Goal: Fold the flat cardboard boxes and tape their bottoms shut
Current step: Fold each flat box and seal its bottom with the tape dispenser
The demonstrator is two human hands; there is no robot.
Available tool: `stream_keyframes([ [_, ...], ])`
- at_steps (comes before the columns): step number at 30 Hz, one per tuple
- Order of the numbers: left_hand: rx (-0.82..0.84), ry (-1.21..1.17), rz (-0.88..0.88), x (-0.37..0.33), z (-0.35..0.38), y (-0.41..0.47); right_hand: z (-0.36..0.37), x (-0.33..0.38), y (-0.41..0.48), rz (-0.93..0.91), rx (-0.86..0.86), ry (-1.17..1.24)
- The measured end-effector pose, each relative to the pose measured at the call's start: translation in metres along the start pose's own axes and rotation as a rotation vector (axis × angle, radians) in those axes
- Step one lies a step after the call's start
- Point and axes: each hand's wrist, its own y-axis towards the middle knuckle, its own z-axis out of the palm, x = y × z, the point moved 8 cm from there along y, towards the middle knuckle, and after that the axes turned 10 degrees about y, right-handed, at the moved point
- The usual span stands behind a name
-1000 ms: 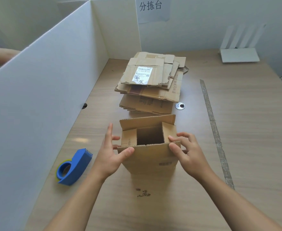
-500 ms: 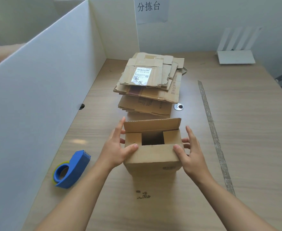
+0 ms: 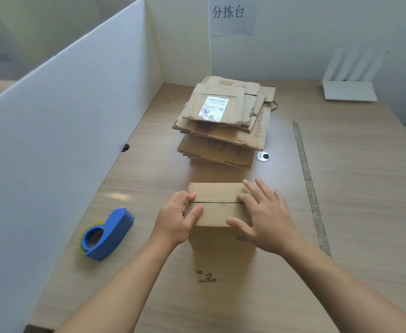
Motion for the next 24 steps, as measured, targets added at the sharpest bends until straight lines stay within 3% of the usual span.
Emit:
stream_keyframes([
  [3,-0.024,-0.010,-0.007,-0.003,-0.001,0.002,0.017,0.015,0.009,-0.041,0.173,-0.134],
  [7,-0.029,-0.021,-0.006,0.003,0.002,0.003,0.018,0.011,0.014,-0.014,0.128,-0.192],
  [13,0.056,-0.127,-0.113,0.007,0.017,0.015,0.015,0.008,0.021,0.051,0.219,-0.144],
  [16,0.082,-0.181,-0.085,0.001,0.023,0.020,0.009,0.006,0.017,0.087,0.207,-0.153],
  [24,0.066,-0.319,-0.152,0.025,0.017,0.020,0.012,0.039,0.020,0.117,0.153,-0.247],
])
